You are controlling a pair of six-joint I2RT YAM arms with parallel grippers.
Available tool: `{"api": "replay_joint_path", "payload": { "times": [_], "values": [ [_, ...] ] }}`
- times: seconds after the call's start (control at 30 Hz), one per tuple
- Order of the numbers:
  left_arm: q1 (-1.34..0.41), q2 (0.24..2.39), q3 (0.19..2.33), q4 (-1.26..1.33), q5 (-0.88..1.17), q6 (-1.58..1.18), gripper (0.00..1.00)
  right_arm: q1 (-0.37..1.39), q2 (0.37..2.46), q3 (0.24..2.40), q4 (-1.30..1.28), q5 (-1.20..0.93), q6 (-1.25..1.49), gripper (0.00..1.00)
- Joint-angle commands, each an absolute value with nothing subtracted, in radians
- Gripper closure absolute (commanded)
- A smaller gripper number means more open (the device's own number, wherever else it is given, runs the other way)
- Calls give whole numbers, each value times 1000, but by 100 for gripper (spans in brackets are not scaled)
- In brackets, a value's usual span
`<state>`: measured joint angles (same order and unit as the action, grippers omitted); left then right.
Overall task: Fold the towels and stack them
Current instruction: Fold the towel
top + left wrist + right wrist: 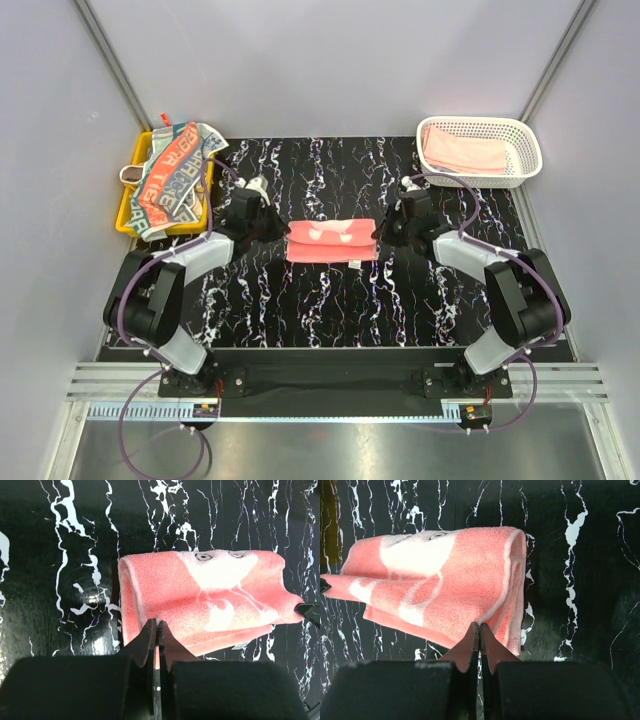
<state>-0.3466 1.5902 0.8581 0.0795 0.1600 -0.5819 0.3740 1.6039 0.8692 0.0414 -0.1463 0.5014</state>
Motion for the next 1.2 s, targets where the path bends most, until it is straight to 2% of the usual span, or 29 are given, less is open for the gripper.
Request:
{"api": "replay_joint_path", "payload": {
  "times": [0.0, 0.43, 0.5, 0.53, 0.6, 0.67, 0.73, 0.83, 1.0, 1.17],
  "values": [
    [-351, 1531, 832, 132, 121, -581, 100, 393, 1539, 844, 95, -118, 520, 98],
    [-387, 1528, 776, 147, 110, -595, 100, 417, 1520, 755, 129, -106, 548, 97],
    [-396, 1539, 773, 138, 109, -600, 100, 417, 1522, 749, 123, -97, 545, 94],
    [-399, 1539, 773, 130, 103, -603, 92, 417, 1522, 744, 118, -92, 551, 92],
    [-402, 1533, 776, 86, 72, -614, 88, 417, 1508, 744, 97, -91, 557, 83],
    [-400, 1510, 791, 23, 51, -617, 80, 417, 1476, 741, 68, -74, 558, 73],
    [-405, 1461, 811, -26, 17, -608, 73, 417, 1451, 755, 32, -49, 561, 71],
    [-416, 1401, 873, -138, -40, -585, 70, 417, 1417, 797, -47, -25, 551, 69],
    [-446, 1408, 972, -192, -6, -566, 70, 419, 1430, 864, -103, -27, 549, 69],
    [-489, 1561, 1029, -155, 41, -572, 76, 451, 1534, 949, -107, -61, 557, 69]
  ]
}}
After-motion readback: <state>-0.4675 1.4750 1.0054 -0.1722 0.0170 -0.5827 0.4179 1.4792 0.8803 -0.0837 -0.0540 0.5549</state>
